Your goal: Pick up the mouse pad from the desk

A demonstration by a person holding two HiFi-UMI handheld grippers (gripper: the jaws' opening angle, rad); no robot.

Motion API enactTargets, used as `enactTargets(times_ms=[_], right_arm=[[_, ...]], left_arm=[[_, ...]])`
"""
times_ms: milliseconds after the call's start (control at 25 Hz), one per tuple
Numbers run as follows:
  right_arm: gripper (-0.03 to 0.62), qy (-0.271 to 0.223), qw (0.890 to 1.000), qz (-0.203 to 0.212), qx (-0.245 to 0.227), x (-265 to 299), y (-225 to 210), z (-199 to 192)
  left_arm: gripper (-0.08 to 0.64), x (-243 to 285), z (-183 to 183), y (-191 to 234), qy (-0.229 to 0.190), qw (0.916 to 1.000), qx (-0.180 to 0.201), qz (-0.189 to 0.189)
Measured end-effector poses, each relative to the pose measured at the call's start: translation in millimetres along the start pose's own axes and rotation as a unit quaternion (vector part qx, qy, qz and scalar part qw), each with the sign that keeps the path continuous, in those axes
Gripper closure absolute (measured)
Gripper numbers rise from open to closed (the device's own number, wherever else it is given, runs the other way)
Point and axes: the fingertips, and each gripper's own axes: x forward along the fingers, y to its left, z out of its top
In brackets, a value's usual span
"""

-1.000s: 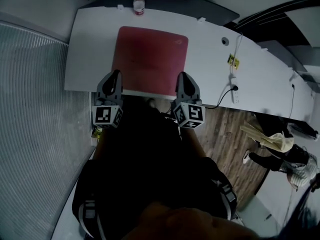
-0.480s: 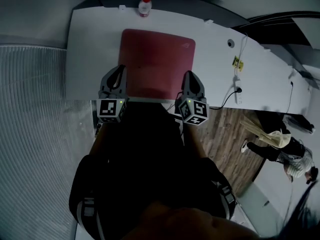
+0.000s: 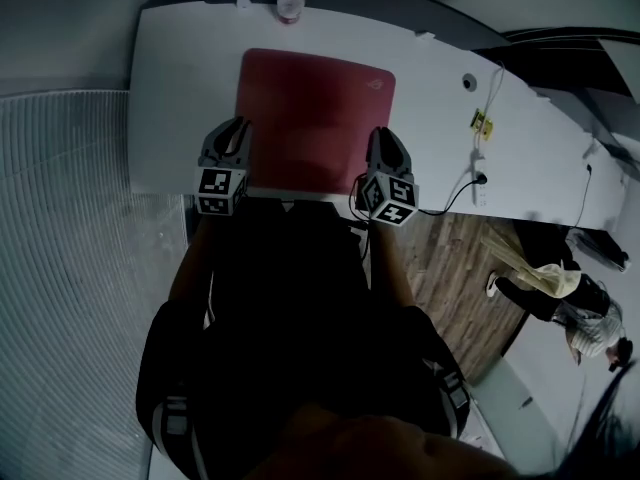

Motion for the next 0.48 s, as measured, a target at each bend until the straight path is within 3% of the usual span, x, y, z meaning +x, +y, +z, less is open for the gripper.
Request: enactTargets(times_ms=[200, 480], right_arm=[[0.537, 0.027, 1.0, 0.006, -0.001, 21, -15, -20], [0.46, 0.094, 0.996, 0.01, 0.0, 50, -43, -65]], left_arm=[[0.459, 21, -23, 13, 0.038, 0.9988, -0.023, 0.021], [0.407, 52, -53, 29, 0.08, 0.9946, -0.051, 0.043]])
